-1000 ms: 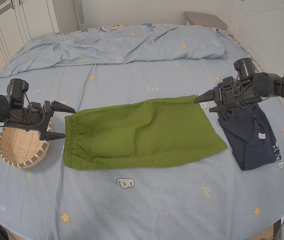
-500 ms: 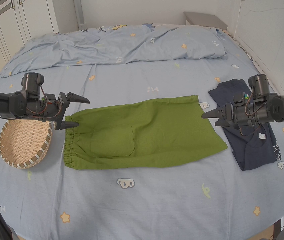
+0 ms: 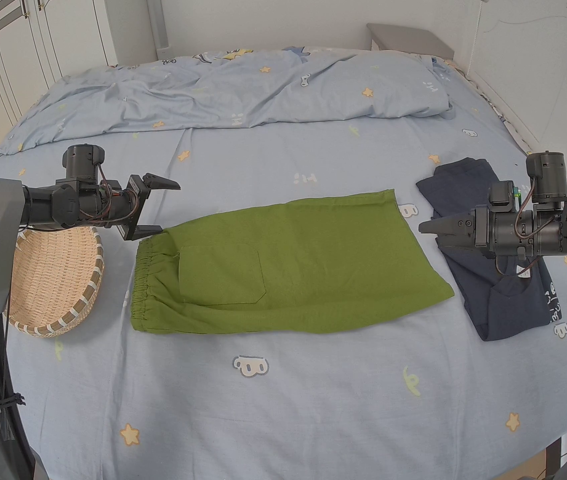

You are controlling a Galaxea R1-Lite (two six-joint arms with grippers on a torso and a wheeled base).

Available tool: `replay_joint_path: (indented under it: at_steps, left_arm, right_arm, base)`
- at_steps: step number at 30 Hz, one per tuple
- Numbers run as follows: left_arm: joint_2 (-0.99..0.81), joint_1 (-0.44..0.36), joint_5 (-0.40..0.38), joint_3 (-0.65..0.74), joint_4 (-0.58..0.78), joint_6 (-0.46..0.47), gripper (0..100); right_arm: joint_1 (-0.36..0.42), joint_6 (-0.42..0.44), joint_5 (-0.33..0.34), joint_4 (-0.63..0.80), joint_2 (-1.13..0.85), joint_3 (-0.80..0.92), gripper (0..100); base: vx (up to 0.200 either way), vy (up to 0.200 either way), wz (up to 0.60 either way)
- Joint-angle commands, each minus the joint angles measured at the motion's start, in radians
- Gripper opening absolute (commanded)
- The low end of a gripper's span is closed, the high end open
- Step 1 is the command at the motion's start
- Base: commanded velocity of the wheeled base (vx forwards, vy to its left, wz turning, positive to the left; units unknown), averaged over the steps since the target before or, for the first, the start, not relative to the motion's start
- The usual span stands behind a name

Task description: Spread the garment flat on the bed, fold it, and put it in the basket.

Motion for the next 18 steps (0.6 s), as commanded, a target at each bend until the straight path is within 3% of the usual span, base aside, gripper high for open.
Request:
replay_joint_path:
  at_steps: [1,11,18]
  left_arm:
    - [-0.030,-0.001,0.000,0.022,0.015,0.000,100]
    - [-0.363,0.004,-0.017,0.347,0.006,0.023,100]
    - [-0.467,0.036,-0.014,0.770,-0.172,0.170,100]
  right_arm:
    - [0.001,-0.001,0.000,0.001,-0.019,0.007,100]
    - [0.009,-0.002,0.000,-0.001,-0.025,0.015,100]
    - [0.032,-0.007,0.000,-0.001,-0.035,0.030,100]
  base:
    - [0.000,0.000,0.00]
    - [0.000,0.000,0.00]
    - [0.000,0.000,0.00]
